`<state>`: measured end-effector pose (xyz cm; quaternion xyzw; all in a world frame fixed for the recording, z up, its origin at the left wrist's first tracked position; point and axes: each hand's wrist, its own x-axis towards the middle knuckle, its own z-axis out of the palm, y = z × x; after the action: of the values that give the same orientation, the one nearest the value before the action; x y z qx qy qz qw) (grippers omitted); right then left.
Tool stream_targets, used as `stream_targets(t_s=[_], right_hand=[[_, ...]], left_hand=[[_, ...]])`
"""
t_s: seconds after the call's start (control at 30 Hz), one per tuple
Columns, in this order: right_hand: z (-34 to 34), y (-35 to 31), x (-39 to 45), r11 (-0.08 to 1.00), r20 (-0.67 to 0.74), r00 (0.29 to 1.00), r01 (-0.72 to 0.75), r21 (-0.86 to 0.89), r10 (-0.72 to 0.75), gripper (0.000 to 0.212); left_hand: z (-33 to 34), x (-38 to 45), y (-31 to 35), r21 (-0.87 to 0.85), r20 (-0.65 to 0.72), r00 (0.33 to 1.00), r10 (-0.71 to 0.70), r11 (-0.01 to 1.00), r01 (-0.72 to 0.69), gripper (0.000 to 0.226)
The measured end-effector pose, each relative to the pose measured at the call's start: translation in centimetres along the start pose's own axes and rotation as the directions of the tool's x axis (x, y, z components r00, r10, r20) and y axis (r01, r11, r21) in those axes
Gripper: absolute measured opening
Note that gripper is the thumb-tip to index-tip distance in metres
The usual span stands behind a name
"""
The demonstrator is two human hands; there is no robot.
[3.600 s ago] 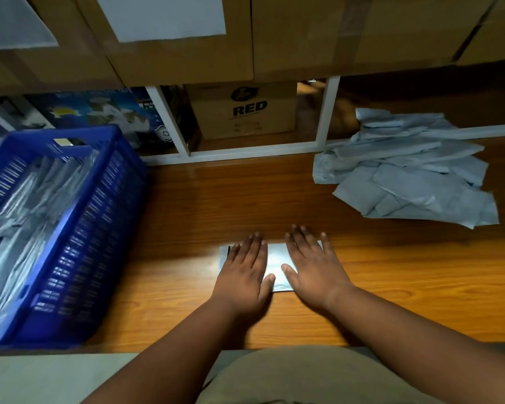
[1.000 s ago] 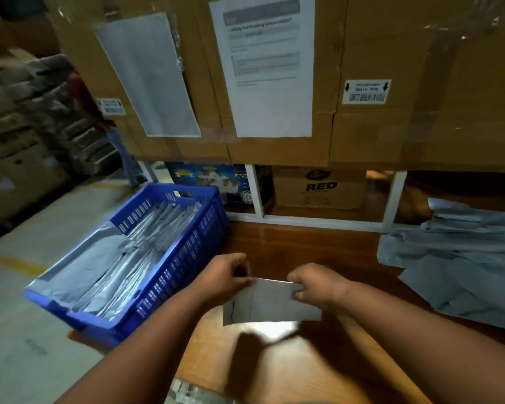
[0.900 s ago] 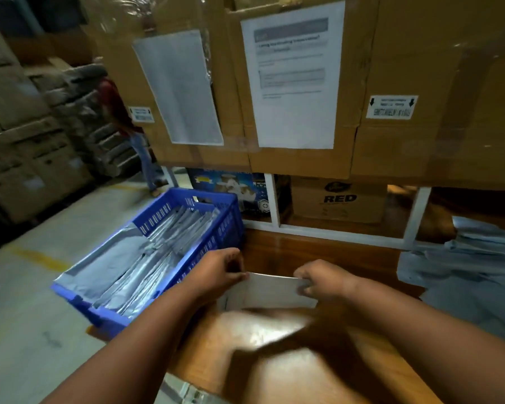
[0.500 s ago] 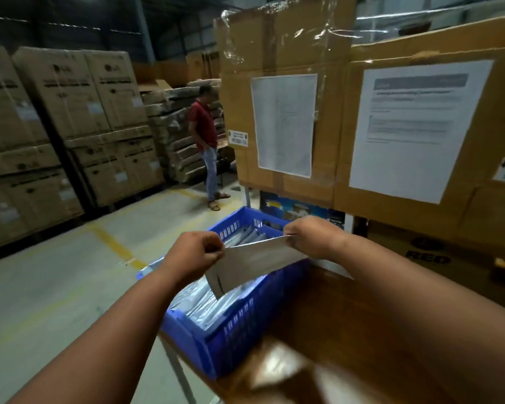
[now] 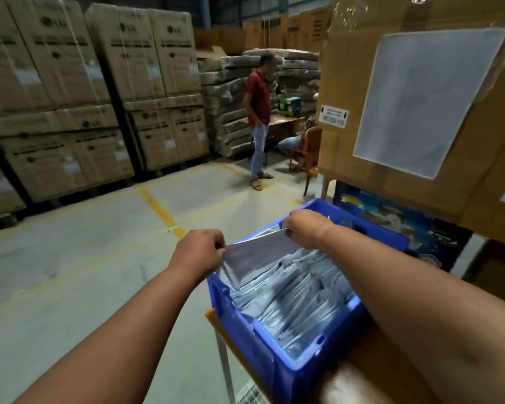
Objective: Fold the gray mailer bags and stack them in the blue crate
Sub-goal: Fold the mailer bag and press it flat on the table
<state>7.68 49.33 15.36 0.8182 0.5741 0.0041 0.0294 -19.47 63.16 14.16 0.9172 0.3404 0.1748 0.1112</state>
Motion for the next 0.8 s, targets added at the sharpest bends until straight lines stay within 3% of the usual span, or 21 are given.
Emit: stream_targets(t_s=[0.33,0.6,0.8], right_hand=[[3.3,2.3,6.7,0.988,0.226,0.971,-0.051,-0.149,0.084,0.023],[4.9,2.1,7.1,0.998,0.223,0.975,-0.028,0.058,0.015,0.014],[4.5,1.7,7.0,0.99,0.237,0.971,-0.004,0.144,-0.031,0.014]], left_hand=[[4.4,3.4,-1.5,0.008,0.142,0.99,0.003,1.0,-0.005,0.008],[4.9,3.4,-0.6,0.264,0.18,0.984,-0.001,0.963,-0.047,0.016],[4.0,3.1,-0.6,0.223,0.177,0.984,0.016,0.973,-0.056,0.013]])
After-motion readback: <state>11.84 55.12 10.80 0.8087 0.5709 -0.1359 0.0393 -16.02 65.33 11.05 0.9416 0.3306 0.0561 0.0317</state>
